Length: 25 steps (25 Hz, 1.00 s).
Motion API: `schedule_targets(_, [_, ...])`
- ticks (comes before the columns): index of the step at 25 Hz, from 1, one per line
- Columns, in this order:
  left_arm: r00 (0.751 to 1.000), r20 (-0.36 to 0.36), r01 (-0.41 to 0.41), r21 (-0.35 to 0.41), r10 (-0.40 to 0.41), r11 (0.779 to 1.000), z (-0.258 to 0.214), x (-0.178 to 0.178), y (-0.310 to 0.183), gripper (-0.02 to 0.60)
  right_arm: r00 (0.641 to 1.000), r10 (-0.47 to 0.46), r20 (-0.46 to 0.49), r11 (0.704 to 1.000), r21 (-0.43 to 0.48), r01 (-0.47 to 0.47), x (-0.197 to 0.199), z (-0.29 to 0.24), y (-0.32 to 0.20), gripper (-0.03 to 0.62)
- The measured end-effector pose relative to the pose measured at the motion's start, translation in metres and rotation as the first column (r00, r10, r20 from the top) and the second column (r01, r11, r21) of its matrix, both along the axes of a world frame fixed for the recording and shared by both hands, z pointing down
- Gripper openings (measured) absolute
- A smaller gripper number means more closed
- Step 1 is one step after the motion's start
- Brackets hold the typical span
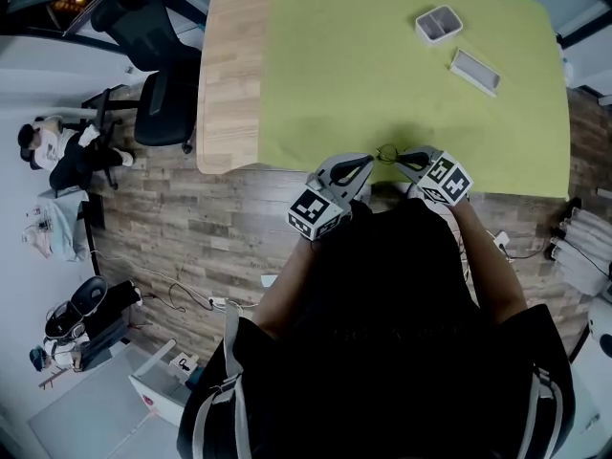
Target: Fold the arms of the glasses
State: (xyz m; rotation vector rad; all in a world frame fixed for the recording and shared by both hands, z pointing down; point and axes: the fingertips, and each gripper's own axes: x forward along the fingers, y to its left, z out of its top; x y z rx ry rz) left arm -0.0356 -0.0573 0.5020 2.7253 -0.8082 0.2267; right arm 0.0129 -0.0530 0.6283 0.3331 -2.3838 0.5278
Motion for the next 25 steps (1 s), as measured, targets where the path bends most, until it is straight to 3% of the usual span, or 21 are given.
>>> schedule_targets(25, [0.998, 0.019, -0.061, -0.065, 0.063, 0.996, 0.014, 0.032, -0.006, 0.018, 0.990, 0.134, -0.049, 0.970, -0.198, -0.141, 0.063, 0.057, 0.012, 0.052])
